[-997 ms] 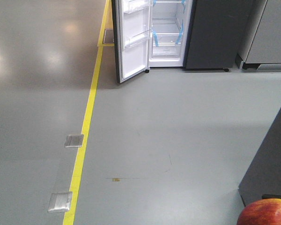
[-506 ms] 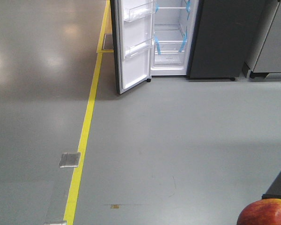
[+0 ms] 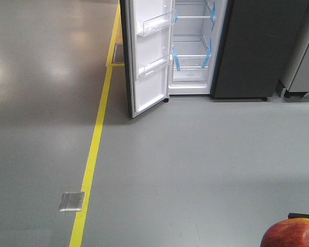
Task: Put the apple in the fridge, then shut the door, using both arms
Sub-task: 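Drive the base up to the open refrigerator door, apple held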
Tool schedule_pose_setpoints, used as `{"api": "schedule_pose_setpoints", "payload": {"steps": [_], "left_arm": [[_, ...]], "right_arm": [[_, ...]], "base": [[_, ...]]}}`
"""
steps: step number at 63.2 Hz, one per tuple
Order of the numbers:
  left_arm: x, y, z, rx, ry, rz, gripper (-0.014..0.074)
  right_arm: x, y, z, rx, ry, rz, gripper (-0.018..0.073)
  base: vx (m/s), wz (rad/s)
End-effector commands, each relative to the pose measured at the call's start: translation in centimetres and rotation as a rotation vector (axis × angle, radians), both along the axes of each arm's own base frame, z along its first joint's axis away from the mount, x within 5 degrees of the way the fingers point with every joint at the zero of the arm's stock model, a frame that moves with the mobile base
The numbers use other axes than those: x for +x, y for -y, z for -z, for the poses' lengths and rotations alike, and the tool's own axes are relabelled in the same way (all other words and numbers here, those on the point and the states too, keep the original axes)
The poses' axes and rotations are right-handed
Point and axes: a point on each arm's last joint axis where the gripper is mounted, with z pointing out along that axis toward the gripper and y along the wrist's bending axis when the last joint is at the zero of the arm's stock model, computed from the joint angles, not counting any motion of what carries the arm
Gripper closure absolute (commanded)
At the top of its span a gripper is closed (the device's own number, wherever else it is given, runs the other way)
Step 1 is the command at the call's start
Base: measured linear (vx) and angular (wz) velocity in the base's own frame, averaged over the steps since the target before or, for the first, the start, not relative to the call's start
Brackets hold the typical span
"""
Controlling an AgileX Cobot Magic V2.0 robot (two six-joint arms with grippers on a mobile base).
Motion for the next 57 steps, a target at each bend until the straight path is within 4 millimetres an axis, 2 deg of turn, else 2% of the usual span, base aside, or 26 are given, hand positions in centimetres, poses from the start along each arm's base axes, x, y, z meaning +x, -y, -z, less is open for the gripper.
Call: {"api": "schedule_pose_setpoints", "payload": {"steps": [1,57], "left_arm": [[-0.12,-0.01,-0.07,-0.008,0.071,0.0,0.0603],[-0.12,-0.01,-0.07,-0.008,0.071,0.0,0.0603]], "right_arm": [[0.25,-0.07,-1.27,0.057,0.055,0.021,0.019],[0.25,-0.07,-1.27,0.057,0.054,0.02,0.019]], "base": [[0.35,0.03],[0.34,0.01]]}}
